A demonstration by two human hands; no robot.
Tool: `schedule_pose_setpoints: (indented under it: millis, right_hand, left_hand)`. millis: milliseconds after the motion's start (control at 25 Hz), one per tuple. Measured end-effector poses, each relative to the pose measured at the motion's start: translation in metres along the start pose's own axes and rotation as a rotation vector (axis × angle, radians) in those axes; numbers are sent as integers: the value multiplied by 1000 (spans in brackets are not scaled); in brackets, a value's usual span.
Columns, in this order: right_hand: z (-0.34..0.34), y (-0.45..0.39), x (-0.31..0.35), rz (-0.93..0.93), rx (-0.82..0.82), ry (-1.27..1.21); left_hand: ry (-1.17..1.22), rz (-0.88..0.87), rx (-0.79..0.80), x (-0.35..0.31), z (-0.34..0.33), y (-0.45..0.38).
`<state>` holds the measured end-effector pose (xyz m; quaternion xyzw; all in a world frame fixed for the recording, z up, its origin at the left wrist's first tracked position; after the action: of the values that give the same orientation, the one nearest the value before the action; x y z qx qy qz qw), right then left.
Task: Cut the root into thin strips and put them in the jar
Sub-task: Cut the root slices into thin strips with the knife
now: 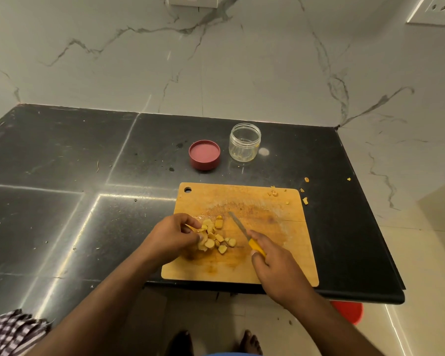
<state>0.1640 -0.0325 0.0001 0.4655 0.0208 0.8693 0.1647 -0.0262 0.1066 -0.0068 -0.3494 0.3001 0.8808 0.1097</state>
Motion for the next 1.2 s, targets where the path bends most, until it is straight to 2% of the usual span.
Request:
schedule_pose_setpoints:
  millis: [200,440,600,720,960,1200]
  right_hand:
    - [-26,6,15,73,136,-15]
    - [10,18,-12,-54,4,-144]
    - [35,33,-33,-143,-130,-216]
    - [42,41,-41,-183,-161,-229]
    - [46,55,-37,-211,-150,-195]
    - [40,55,-29,-199,-105,-157]
  left_hand:
    - [257,43,20,2,9,-3]
    - [247,-17,48,-13,1,-6]
    - [130,-126,56,-53,-26,-17]
    - [32,-172,83,-82,-55,-32]
    - [-408,-255,-2,-98,-61,-46]
    - [-519,-326,44,-93,-67,-43]
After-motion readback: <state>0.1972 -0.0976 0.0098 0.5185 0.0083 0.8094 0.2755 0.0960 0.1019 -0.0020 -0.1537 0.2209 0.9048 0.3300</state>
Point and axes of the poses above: each hand's wrist, its own y-axis away from the middle knuckle, its own z-axis out of the back of the hand, x = y × z, the point moved 7 cm from there along -y, towards the middle knuckle, and after that the axes turned 7 degrees about -y, right-handed, at the moved point
